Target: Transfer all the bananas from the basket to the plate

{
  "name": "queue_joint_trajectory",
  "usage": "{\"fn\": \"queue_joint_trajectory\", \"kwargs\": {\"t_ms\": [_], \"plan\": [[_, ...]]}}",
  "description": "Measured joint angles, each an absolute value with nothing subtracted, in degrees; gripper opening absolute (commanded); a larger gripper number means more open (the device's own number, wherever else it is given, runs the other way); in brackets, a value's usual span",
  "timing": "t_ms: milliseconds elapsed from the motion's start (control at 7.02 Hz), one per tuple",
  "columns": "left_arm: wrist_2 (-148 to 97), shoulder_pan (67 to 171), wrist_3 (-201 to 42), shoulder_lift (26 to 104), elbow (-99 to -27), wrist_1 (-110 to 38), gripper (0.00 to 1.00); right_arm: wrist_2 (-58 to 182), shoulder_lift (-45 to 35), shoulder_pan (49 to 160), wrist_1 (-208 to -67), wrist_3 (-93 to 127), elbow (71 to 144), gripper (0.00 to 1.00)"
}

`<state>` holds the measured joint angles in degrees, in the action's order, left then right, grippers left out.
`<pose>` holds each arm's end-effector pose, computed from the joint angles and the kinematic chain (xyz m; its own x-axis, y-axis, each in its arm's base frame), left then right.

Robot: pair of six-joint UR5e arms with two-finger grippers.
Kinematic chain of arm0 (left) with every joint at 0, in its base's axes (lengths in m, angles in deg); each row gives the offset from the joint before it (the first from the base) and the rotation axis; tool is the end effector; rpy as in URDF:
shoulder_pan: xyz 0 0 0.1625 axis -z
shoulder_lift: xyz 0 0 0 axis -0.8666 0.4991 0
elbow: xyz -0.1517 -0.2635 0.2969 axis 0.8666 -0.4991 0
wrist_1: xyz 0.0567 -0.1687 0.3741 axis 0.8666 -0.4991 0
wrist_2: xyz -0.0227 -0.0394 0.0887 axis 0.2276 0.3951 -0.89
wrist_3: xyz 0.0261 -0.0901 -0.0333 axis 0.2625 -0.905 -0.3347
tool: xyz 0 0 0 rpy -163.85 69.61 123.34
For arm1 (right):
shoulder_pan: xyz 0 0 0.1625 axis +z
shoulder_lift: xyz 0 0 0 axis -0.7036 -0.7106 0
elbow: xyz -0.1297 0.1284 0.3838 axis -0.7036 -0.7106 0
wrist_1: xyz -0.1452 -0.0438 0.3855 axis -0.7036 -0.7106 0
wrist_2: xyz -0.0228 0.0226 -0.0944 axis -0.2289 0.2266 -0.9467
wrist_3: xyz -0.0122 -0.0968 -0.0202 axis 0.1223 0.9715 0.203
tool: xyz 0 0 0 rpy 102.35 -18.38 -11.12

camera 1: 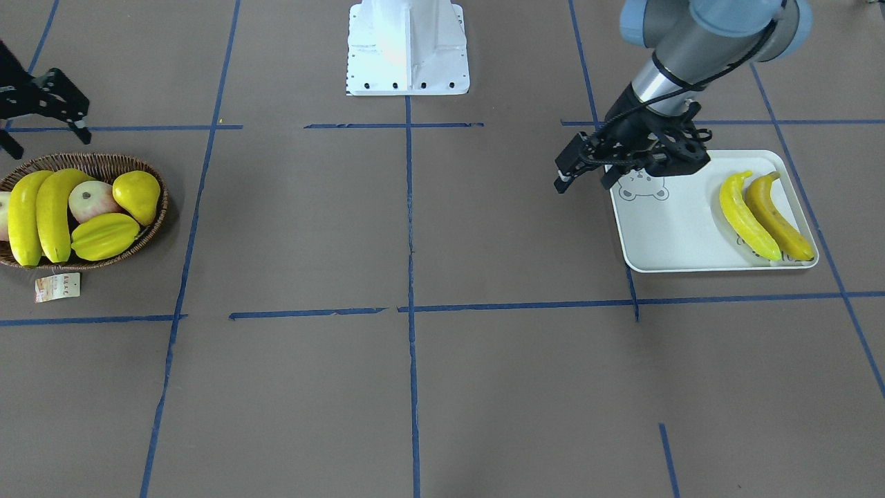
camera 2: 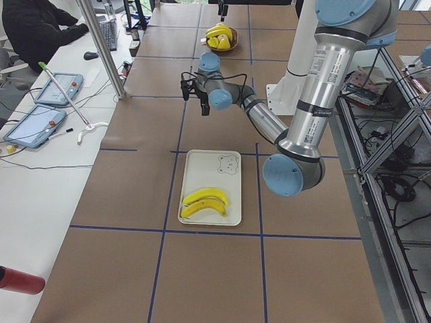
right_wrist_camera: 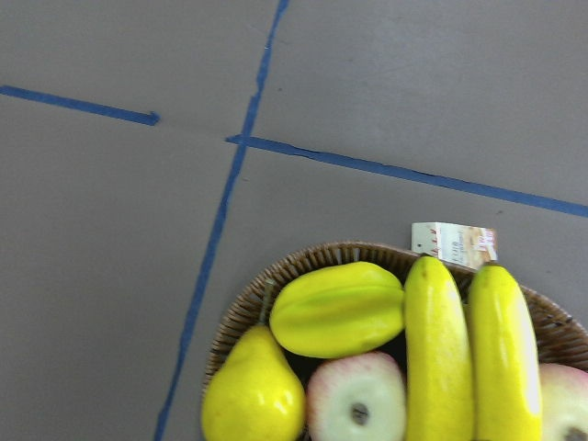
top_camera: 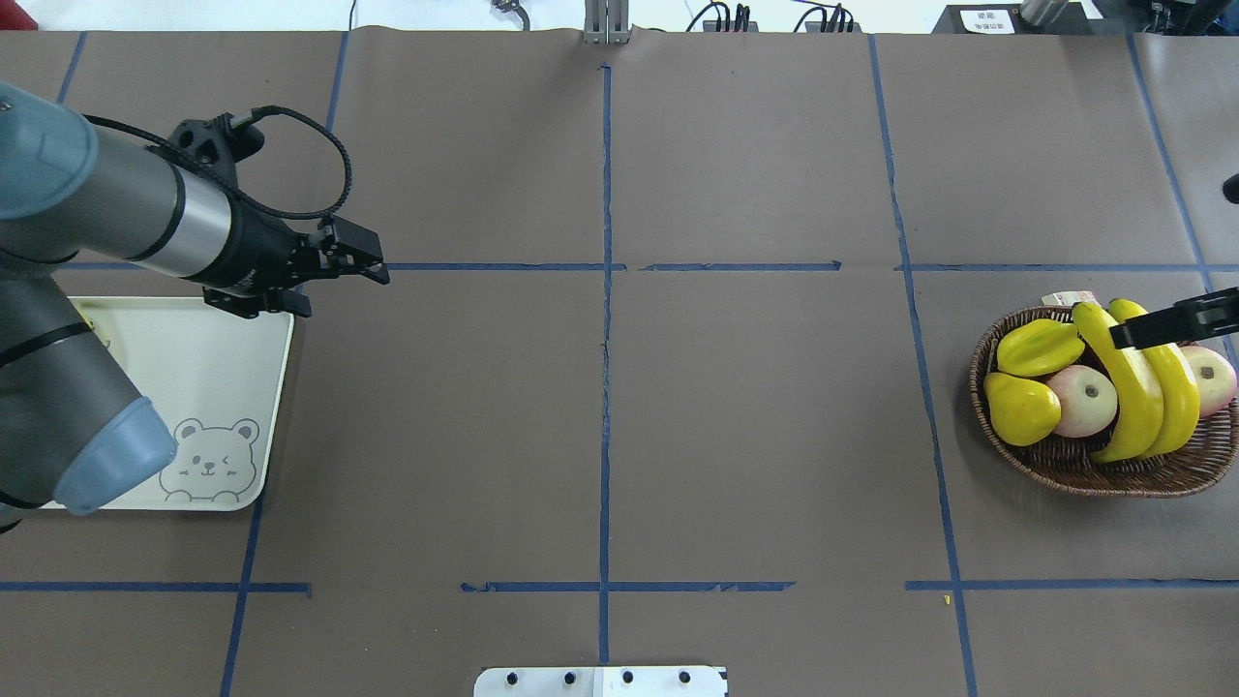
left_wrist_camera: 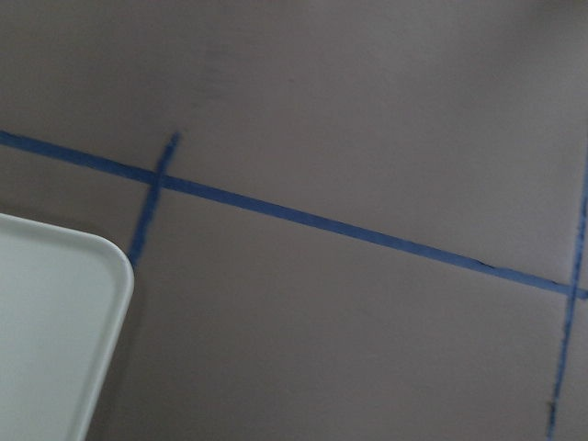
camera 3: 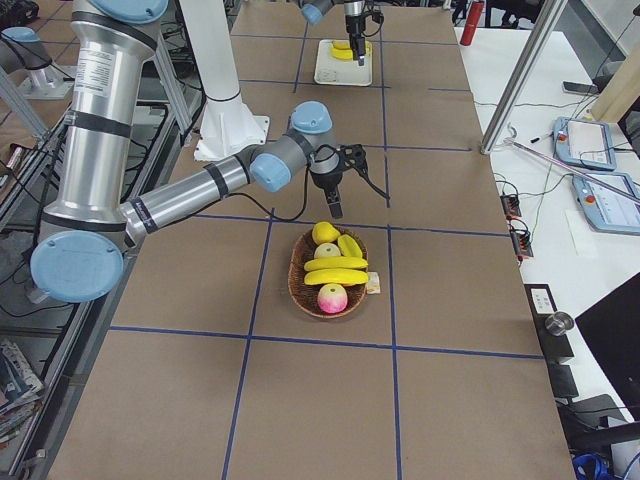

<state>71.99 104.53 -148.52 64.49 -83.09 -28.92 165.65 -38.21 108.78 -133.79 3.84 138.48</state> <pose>0.3421 -0.4546 0.2707 0.3961 -0.2526 -0.8828 0.2693 0.9511 -0.1513 -0.1086 -0.3922 0.4394 0.6604 -0.2364 0.7128 0.0213 0.9547 0.2969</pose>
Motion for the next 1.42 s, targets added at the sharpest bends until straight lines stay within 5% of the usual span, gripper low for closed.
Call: {"fn": "queue_joint_trajectory", "kwargs": {"t_ms": [427,1140,1425], "plan": [[70.97,102.49,-151.99,66.76,-82.92,-28.89,1.0,173.64,-39.45,117.68,-128.87,11.88,127.52,0.99],[70.82,101.4,-153.4,68.05,-83.1,-28.89,1.0,173.93,-42.13,111.79,-128.42,12.65,123.24,0.69],[70.82,101.38,-153.47,68.1,-83.29,-28.89,1.0,173.76,-41.9,110.49,-128.37,12.81,121.54,0.66]]}}
